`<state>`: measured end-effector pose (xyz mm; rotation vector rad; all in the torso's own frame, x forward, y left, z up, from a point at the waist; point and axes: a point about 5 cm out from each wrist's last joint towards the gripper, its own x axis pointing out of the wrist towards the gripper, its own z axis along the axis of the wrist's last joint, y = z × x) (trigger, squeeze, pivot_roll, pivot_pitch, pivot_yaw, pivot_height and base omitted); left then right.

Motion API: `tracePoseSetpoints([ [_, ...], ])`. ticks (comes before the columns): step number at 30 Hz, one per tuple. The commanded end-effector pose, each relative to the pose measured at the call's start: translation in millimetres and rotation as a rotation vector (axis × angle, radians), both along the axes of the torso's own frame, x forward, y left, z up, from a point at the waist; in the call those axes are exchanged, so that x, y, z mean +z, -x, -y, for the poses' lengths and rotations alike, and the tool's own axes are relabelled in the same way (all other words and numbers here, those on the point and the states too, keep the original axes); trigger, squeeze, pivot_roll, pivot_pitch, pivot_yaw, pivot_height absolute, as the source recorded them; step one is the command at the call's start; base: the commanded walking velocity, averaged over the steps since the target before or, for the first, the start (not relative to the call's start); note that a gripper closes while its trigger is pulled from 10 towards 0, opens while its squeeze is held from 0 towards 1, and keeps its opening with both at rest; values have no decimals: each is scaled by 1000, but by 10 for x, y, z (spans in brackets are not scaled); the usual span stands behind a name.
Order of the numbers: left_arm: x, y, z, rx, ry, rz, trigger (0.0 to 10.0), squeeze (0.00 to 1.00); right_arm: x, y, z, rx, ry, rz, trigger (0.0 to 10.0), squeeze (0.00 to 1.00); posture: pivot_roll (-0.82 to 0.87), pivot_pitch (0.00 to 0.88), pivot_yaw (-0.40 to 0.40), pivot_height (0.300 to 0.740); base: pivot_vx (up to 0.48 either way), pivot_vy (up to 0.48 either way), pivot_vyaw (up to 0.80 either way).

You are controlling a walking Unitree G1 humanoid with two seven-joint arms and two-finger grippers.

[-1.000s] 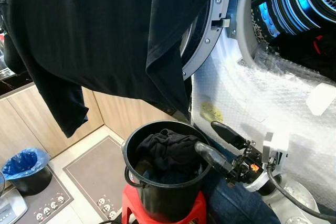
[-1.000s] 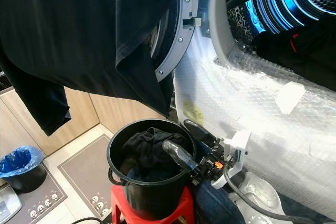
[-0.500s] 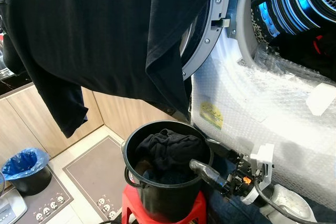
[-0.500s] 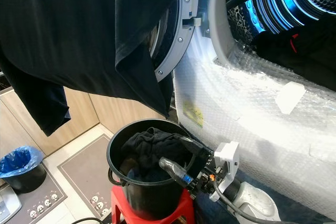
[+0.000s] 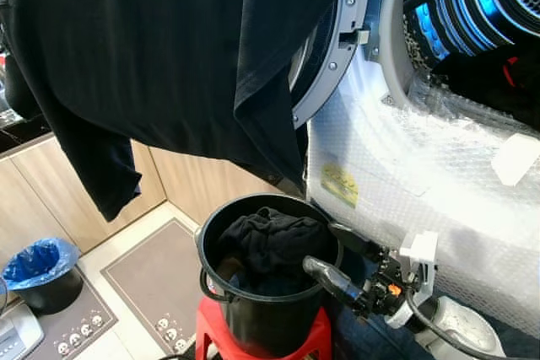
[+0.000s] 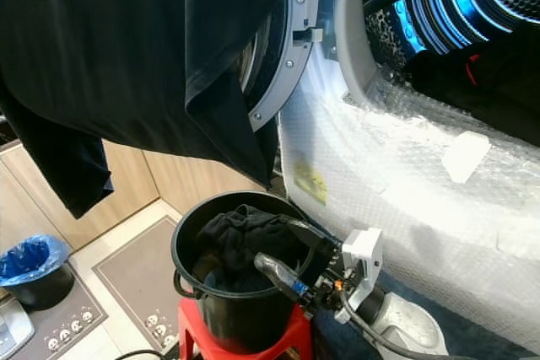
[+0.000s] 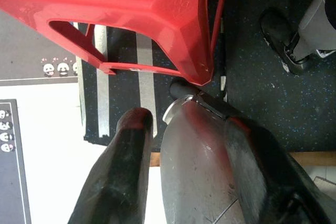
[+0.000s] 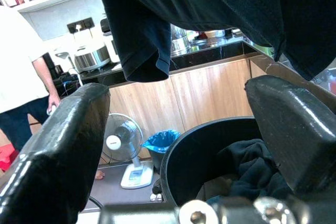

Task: Clothes washing

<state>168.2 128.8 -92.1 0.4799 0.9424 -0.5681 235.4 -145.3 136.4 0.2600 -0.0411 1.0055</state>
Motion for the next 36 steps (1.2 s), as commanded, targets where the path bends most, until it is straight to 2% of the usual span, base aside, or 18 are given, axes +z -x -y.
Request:
tracePoseSetpoints([
  [1, -14, 21, -56, 18, -13, -21, 10000, 0, 19, -13, -35, 17, 0, 16, 10000, 0, -233, 0, 88, 740, 0, 0, 0],
  [6, -16, 25, -62, 20, -13, -22, 10000, 0, -23, -15, -31, 11, 22, 6, 10000, 0, -233, 0, 90, 740, 0, 0, 0],
  [11, -15, 22, -83, 11, -23, -21, 10000, 0, -128, -52, -62, -35, 88, -11, 10000, 0, -228, 0, 99, 740, 0, 0, 0],
  [14, -13, 18, -87, 11, -26, -15, 10000, 0, -209, -118, -192, -70, 162, -27, 10000, 0, -212, 0, 91, 740, 0, 0, 0],
  [23, -27, 48, -83, 46, -15, -24, 10000, 0, -245, -244, -371, -107, 230, -9, 10000, 0, -182, 0, 61, 740, 0, 0, 0],
  [32, -35, 67, -65, 60, -12, -24, 10000, 0, -337, -491, -564, -376, 482, -15, 10000, 0, -169, 0, 38, 740, 0, 0, 0],
  [35, -38, 73, -65, 69, -14, -23, 10000, 0, -342, -540, -598, -426, 502, -11, 10000, 0, -163, 0, 30, 740, 0, 0, 0],
  [36, -39, 76, -65, 75, -15, -22, 10000, 0, -339, -540, -617, -416, 472, -22, 10000, 0, -160, 0, 28, 740, 0, 0, 0],
])
